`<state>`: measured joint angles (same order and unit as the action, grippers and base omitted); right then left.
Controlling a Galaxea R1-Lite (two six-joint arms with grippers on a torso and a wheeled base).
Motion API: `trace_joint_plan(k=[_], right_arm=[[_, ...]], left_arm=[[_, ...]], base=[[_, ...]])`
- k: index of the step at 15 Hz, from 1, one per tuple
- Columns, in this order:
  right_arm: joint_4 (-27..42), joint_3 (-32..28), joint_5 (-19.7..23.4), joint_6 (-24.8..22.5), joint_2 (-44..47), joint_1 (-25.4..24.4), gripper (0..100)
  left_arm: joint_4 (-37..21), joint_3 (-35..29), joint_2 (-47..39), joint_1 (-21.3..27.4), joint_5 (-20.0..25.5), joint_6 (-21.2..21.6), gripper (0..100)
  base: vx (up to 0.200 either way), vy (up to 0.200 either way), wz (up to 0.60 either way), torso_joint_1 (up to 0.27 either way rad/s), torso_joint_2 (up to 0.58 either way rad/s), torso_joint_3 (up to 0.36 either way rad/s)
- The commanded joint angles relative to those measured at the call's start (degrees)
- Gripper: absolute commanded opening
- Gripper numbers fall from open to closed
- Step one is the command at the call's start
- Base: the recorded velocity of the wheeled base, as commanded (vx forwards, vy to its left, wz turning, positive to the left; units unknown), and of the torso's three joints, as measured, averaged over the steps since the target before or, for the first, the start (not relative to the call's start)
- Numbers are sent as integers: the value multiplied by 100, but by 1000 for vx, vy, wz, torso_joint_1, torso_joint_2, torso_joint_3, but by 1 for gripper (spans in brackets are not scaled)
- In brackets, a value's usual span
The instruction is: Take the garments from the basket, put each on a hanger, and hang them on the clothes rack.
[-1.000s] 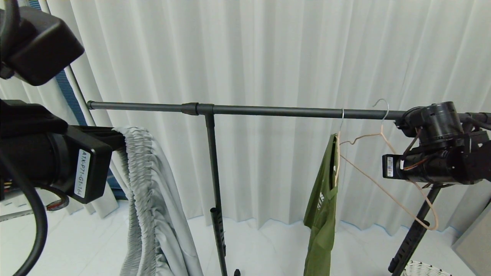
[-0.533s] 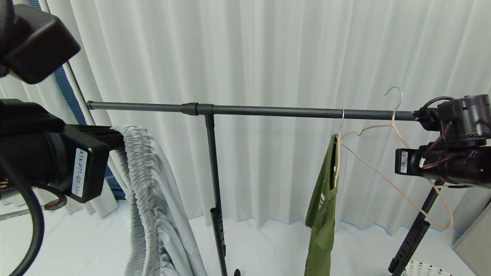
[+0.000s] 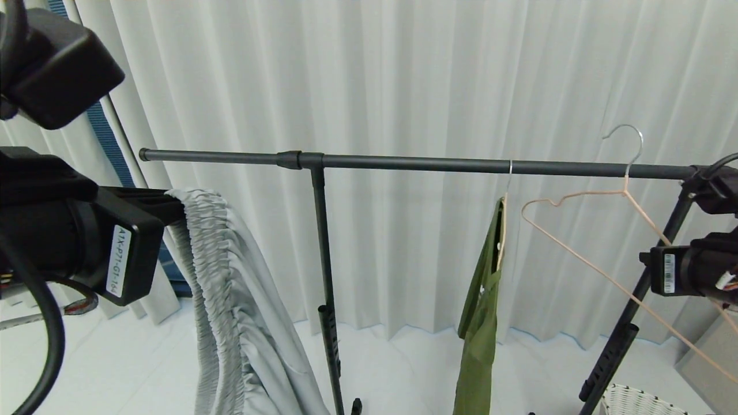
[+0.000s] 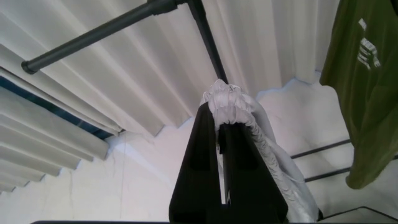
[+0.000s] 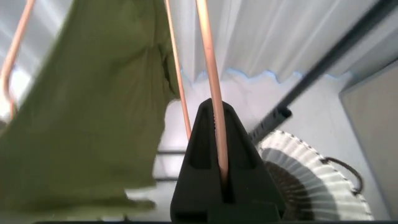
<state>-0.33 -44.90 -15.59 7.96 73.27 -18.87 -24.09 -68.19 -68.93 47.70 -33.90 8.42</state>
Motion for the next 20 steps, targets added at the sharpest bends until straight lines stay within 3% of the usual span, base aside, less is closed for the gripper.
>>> trace_joint_plan(k=[1, 6, 11, 13, 14, 17, 20], right_arm=[[-2, 403, 153, -225, -691, -3, 0], [-2, 781, 540, -374, -1165, -284, 0], [-2, 1018, 1014, -277, -1482, -1699, 0], [-11, 1009, 1120, -67, -1499, -2244, 0], [-46, 1009, 1181, 188, -1499, -2745, 0], [-134, 1027, 1243, 575, -1517, -3861, 0], [-292, 1018, 1252, 681, -1491, -4520, 0]], left_arm=[[-8, 8, -7, 2, -2, 1, 0], [1, 87, -104, -7, 6, -16, 0], [62, 272, -420, 2, 15, -43, 0], [62, 307, -561, -7, 15, -69, 0], [62, 298, -745, -7, 15, -148, 0], [62, 184, -1404, -33, -11, -965, 0], [53, -10, -1993, -305, -134, -1712, 0]], base=[[-200, 0, 0, -12, -7, 7], [-200, 0, 0, -2, 0, 4], [-80, 0, 0, 2, 1, 1], [0, 0, 0, 0, 0, 0], [0, 0, 0, 0, 0, 0], [0, 0, 0, 0, 0, 0], [0, 0, 0, 0, 0, 0]])
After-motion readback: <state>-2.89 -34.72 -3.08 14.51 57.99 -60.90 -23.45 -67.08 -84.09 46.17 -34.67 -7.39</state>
